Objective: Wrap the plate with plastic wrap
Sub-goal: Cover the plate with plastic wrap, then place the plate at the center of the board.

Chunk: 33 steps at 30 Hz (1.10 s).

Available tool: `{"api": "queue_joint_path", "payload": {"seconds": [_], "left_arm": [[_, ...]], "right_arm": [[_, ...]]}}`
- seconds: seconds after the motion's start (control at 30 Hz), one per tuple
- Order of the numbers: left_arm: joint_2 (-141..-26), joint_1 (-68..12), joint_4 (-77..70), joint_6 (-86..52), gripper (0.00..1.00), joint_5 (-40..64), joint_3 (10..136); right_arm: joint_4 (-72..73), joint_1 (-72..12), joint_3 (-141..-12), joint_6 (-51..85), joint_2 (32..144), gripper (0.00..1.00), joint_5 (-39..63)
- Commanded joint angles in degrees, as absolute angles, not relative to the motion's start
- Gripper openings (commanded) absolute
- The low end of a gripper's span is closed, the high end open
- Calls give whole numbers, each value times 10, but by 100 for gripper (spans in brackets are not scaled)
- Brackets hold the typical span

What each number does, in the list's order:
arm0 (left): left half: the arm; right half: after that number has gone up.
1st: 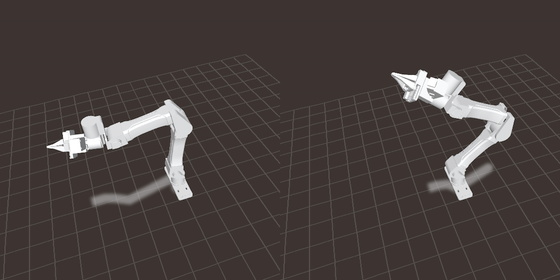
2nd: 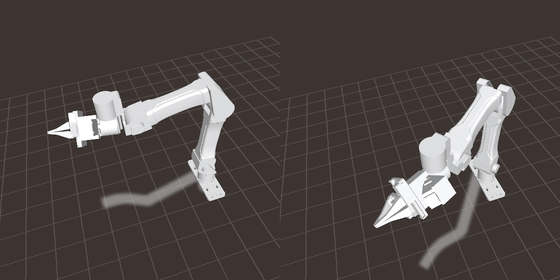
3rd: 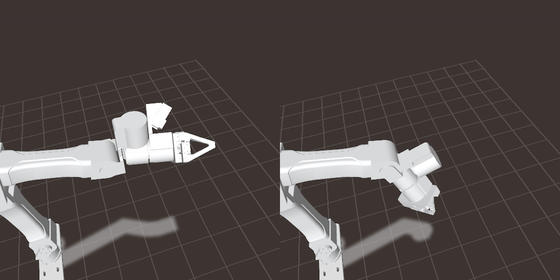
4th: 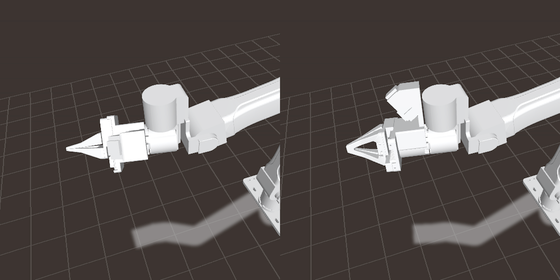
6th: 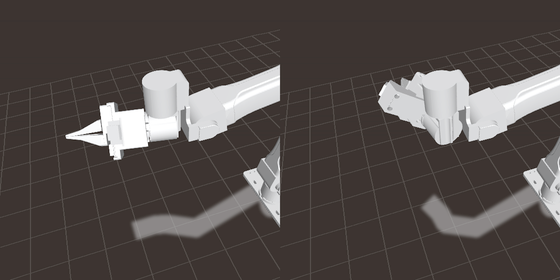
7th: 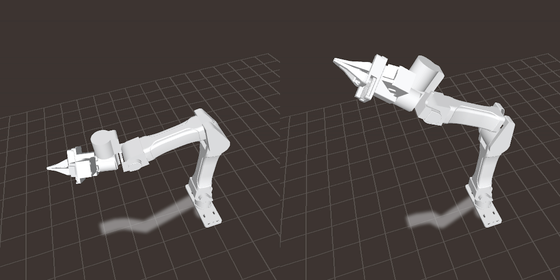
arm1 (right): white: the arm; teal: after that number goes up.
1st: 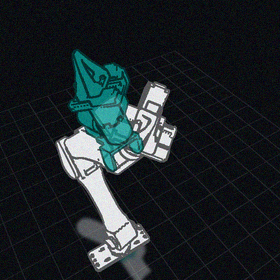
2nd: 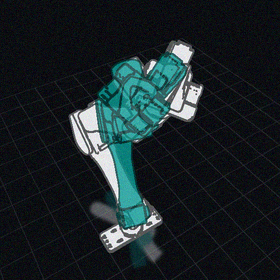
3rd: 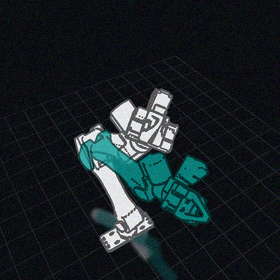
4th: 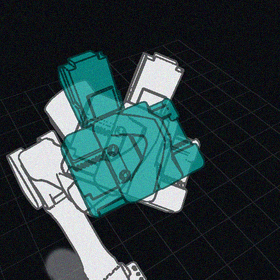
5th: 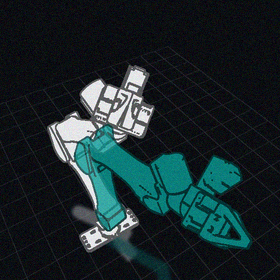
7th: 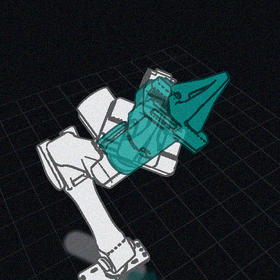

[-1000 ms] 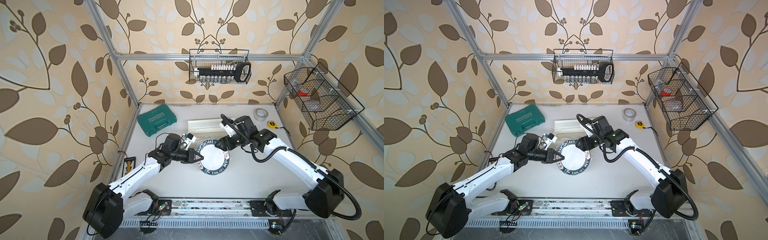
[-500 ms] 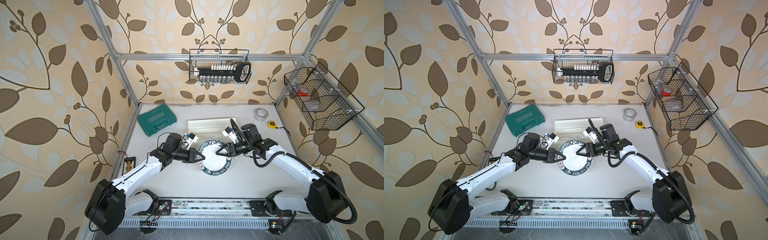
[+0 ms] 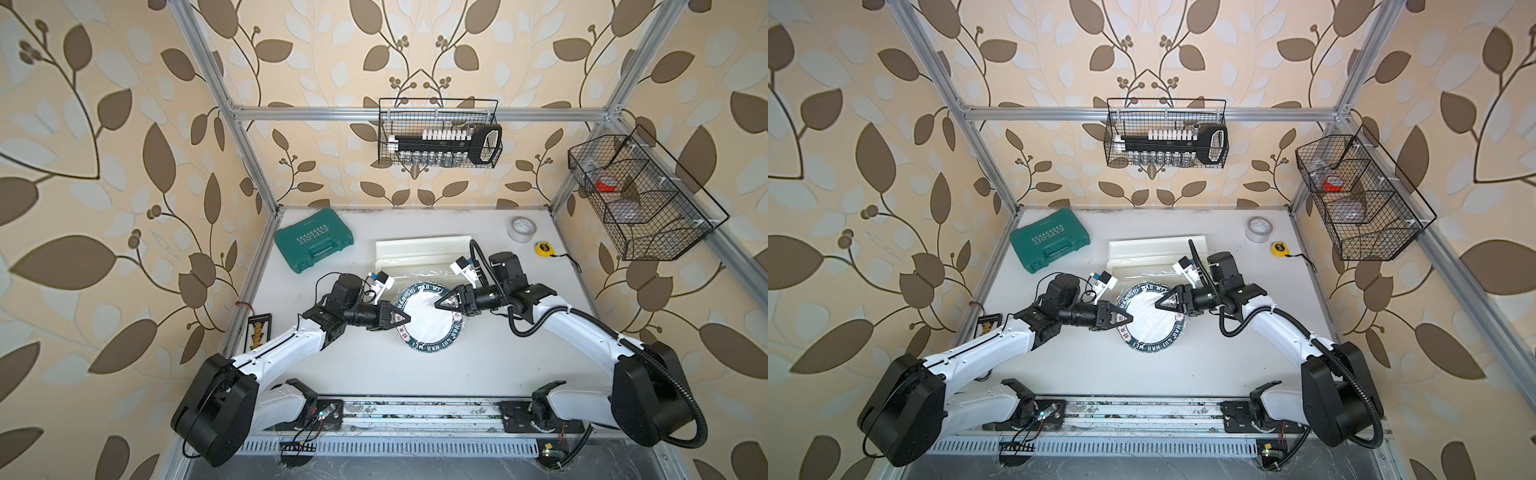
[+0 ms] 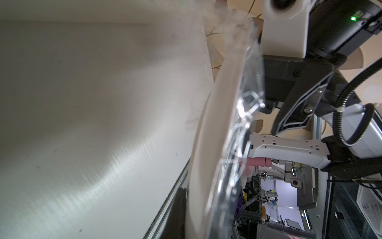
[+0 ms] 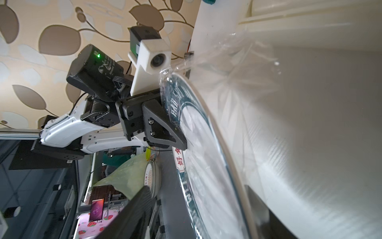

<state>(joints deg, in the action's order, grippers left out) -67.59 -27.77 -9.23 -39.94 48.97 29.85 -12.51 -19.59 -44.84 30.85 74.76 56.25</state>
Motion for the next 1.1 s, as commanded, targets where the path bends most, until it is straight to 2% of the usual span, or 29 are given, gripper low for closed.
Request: {"api": "queue_joint_path", "payload": {"seconds": [0.0, 0.2, 0.3, 0.4, 0.53, 0.87, 1.07], "left_arm": [[-689, -279, -169, -445, 0, 453, 270], [-736, -297, -237, -483, 0, 428, 234], [-759, -311, -248, -486, 0, 408, 226], [-783, -315, -288, -513, 0, 412, 213], [-772, -321, -284, -513, 0, 414, 214], [-762, -336, -277, -506, 0, 424, 220], [-772, -344, -282, -497, 0, 418, 226]], "right_arm": [[-207, -165, -468, 273, 764, 76, 495], [-288, -139, -502, 253, 787, 81, 309], [-302, -139, -512, 244, 777, 81, 271], [-290, -145, -502, 242, 765, 76, 284], [-291, -199, -502, 230, 760, 75, 251], [-235, -273, -504, 243, 845, 71, 279], [-194, -276, -489, 261, 863, 56, 368]]}}
